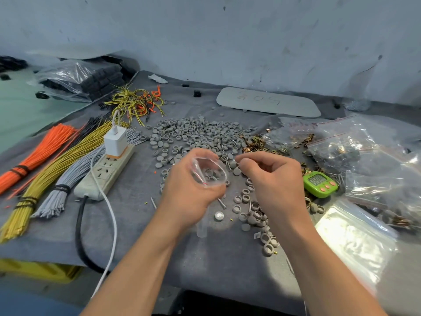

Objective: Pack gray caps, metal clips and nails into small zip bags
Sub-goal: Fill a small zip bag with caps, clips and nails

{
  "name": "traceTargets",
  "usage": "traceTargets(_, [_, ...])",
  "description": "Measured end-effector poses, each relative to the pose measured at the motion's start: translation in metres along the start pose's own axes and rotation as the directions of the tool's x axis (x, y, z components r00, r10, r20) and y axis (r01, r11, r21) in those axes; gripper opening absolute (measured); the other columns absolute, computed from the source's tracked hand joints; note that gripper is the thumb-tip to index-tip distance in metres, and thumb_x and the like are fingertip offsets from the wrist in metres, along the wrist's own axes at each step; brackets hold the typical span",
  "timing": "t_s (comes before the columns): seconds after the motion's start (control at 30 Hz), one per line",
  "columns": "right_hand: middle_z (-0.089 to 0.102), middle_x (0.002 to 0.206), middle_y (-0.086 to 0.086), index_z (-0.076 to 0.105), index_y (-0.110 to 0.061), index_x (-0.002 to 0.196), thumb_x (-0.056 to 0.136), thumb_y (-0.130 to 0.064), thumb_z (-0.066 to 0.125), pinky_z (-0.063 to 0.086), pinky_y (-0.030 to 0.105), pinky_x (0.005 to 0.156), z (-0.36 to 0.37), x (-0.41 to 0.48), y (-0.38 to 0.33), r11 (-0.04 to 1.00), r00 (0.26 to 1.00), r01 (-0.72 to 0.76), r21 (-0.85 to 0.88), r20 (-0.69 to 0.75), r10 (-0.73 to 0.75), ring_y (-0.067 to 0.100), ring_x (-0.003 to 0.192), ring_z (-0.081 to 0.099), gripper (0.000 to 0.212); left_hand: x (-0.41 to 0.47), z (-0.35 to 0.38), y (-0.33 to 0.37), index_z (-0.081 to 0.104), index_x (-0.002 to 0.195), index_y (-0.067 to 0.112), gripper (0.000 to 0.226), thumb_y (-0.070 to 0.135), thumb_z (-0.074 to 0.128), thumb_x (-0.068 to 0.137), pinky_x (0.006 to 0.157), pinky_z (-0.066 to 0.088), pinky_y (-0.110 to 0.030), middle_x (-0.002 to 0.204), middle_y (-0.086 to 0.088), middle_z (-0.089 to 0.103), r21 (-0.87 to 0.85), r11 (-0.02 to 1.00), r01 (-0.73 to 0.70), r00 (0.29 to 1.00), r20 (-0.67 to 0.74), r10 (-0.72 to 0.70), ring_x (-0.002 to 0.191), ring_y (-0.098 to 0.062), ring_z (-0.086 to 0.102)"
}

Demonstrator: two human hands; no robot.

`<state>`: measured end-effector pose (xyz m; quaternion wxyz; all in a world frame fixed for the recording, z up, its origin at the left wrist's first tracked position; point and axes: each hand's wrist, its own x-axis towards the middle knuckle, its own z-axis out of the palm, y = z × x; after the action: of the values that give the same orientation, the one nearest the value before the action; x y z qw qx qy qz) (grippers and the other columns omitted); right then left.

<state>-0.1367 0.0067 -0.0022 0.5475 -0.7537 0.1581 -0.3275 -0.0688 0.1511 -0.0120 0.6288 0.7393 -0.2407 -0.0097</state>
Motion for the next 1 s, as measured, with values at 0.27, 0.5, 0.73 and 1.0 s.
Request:
traceTargets(0.27, [0.070,0.076,-0.009,0.072,-0.032,0.082,0.086,-0.033,0.071,0.038,0.037,0.096,0.000,-0.008,0.008,0.542,0.911,0.196,-0.817,0.357,0.209,0.018,0.084,0.066,0.005,0.002,-0.015,0.014,0.068,0.116,0.017,0.049,-0.001,0.077,0.071,0.101,0.051,-0.044,0.098,-0.003,0.073,-0.581,0.756,0.303,0.943,0.065,-0.328,0.095,-0.019,0.067])
traceTargets(0.5, [0.070,0.072,-0.005,0.074,-0.027,0.085,0.092,-0.025,0.064,0.039,0.038,0.098,0.001,-0.010,0.012,0.566,0.941,0.186,-0.803,0.312,0.133,0.017,0.079,0.067,0.012,0.003,-0.022,0.012,0.067,0.121,0.014,0.059,0.012,0.075,0.063,0.094,0.055,-0.041,0.099,-0.002,0.075,-0.617,0.717,0.325,0.937,0.104,-0.334,0.097,-0.017,0.070])
traceTargets(0.73, [0.074,0.067,-0.008,0.082,-0.028,0.079,0.084,-0.016,0.082,0.051,0.021,0.057,0.000,-0.006,-0.004,0.999,0.992,-0.015,-0.042,0.126,0.020,0.004,0.057,0.062,0.013,-0.004,-0.007,-0.003,0.056,0.112,0.041,0.060,0.014,0.088,0.069,0.065,0.045,-0.010,0.094,0.017,0.068,0.304,0.948,-0.093,0.995,-0.006,0.099,0.084,0.003,0.065])
traceTargets(1.0, [0.074,0.065,0.005,0.084,-0.018,0.078,0.083,-0.003,0.075,0.044,0.020,0.052,0.011,-0.010,-0.011,0.994,0.971,-0.049,0.098,0.239,0.024,0.006,0.055,0.054,0.019,-0.006,0.007,-0.001,0.052,0.110,0.044,0.065,0.020,0.091,0.064,0.075,0.054,-0.033,0.100,0.021,0.068,0.425,0.898,-0.113,0.993,0.064,0.095,0.090,-0.005,0.065])
